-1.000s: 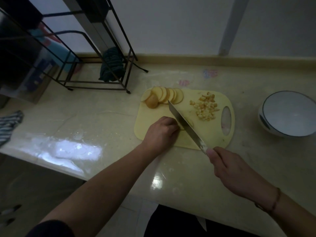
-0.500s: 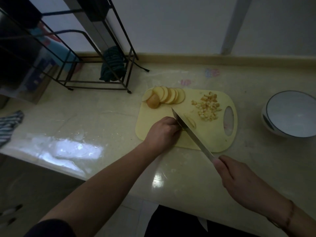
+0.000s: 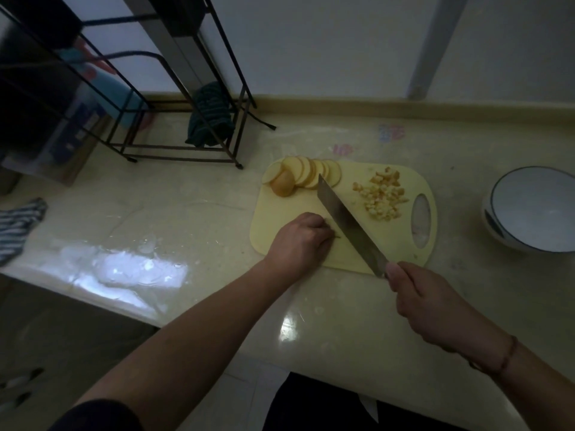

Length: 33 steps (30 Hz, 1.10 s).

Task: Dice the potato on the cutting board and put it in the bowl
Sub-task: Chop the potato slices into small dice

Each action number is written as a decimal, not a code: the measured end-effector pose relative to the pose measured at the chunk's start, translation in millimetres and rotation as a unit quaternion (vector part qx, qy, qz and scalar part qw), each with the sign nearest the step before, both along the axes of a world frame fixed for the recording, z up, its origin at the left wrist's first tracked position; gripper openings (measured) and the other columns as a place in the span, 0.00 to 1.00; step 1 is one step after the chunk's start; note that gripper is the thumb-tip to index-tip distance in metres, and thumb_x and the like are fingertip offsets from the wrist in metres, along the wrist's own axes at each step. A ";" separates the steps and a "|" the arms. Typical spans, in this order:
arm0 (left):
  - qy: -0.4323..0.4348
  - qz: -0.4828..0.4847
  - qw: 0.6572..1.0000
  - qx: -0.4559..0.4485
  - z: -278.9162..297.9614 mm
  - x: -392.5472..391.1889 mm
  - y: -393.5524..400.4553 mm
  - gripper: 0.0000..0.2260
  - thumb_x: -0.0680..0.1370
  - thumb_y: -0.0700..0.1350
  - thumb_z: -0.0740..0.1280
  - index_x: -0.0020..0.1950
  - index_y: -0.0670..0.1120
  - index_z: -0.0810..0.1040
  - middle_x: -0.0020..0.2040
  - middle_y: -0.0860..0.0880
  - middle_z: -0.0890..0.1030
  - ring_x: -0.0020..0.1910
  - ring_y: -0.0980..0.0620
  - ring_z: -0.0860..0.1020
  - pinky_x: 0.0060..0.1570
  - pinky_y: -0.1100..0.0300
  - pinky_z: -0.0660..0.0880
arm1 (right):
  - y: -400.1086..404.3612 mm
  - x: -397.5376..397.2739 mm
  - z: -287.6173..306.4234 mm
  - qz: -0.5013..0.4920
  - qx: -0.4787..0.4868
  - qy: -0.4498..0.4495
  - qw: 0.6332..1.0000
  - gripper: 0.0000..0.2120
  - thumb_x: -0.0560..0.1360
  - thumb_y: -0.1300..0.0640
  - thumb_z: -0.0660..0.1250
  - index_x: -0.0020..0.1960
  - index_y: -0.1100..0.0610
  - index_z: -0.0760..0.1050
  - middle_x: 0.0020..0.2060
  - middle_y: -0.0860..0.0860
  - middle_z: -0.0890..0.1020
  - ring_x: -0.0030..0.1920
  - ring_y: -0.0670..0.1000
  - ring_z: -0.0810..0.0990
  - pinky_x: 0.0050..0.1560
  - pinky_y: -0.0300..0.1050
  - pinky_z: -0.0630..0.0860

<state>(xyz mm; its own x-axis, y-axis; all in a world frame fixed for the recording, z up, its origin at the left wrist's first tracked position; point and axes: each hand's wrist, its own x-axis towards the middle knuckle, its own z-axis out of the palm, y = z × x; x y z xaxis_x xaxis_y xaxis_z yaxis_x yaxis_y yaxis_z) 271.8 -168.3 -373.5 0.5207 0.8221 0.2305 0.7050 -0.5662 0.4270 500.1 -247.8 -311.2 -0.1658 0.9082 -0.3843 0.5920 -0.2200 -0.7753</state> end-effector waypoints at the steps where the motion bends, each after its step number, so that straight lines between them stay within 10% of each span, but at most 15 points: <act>1: -0.002 0.003 1.000 -0.003 0.1 0.5 -0.8 0.14 0.77 0.45 0.63 0.44 0.40 0.86 0.39 0.43 0.80 0.41 0.42 0.80 0.36 0.51 0.79 | -0.4 -1.4 0.6 -0.001 -0.004 0.001 1.000 0.28 0.74 0.35 0.48 0.37 0.59 0.70 0.27 0.50 0.73 0.25 0.43 0.70 0.31 0.42 0.65; 16: -0.011 0.011 1.000 0.023 -7.0 -4.7 -3.8 0.10 0.78 0.44 0.67 0.48 0.41 0.87 0.46 0.43 0.84 0.44 0.42 0.81 0.40 0.54 0.79 | -23.5 -0.3 5.5 0.030 0.038 -0.009 0.999 0.19 0.76 0.37 0.50 0.35 0.47 0.67 0.31 0.39 0.78 0.32 0.44 0.76 0.36 0.43 0.68; 33: -0.009 -0.014 1.000 0.026 -1.6 -3.2 -2.7 0.11 0.77 0.43 0.64 0.47 0.40 0.86 0.42 0.43 0.82 0.41 0.43 0.80 0.38 0.53 0.79 | 11.5 -4.7 6.5 0.034 -0.026 -0.009 0.999 0.22 0.80 0.44 0.52 0.38 0.58 0.70 0.28 0.50 0.73 0.25 0.41 0.71 0.30 0.39 0.64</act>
